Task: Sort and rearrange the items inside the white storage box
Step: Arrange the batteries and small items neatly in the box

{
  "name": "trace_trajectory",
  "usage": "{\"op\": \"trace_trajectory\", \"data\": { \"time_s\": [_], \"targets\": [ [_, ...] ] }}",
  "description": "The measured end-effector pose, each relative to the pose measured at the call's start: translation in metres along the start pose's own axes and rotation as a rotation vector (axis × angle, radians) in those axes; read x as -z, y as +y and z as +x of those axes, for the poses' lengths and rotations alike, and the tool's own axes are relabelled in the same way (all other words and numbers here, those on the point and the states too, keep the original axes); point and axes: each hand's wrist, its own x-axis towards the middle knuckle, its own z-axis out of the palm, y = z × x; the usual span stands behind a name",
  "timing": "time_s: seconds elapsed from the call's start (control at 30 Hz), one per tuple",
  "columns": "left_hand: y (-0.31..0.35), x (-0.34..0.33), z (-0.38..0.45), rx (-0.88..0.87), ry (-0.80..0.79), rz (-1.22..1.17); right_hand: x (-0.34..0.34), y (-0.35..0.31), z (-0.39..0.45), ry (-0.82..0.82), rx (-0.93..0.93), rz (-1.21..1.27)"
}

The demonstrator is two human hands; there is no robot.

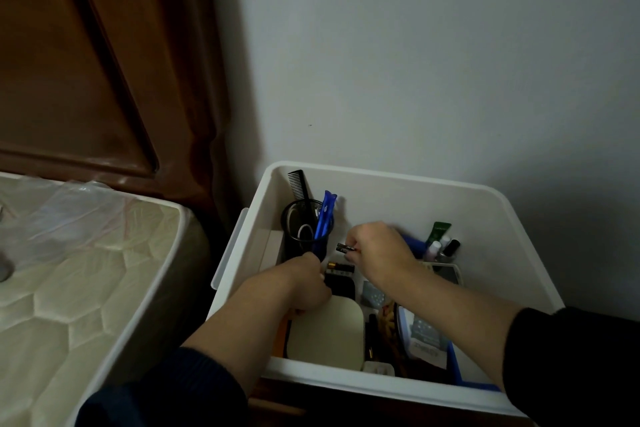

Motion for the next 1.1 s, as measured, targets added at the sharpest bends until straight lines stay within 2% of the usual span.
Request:
{"op": "trace_trajectory", "data": {
  "time_s": [0.3,0.43,0.53,0.8,1.1],
  "targets": [
    [0.001,-0.001,-0.001,-0.050,0.001,0.025,-0.008,0.000,0.003,-0.073,0.110,-0.094],
    [0.001,-0.002,0.000,-0.059,-0.003,0.028,-0.004,-0.003,0.003,-0.093,0.091,-0.069],
    [0.001,-0.002,0.001,-0.054,-0.004,0.021,0.000,-0.009,0.004,-0.156,-0.002,-0.025],
    [0.000,-0.002,0.002,-0.044,0.003,0.009,-0.012,-0.006,-0.001,-0.034,-0.011,0.083],
    [0.001,0.001,-0.001,-0.064,0.002,-0.053,0.000,-0.002,-0.001,0.020,0.006,0.180]
  ]
}}
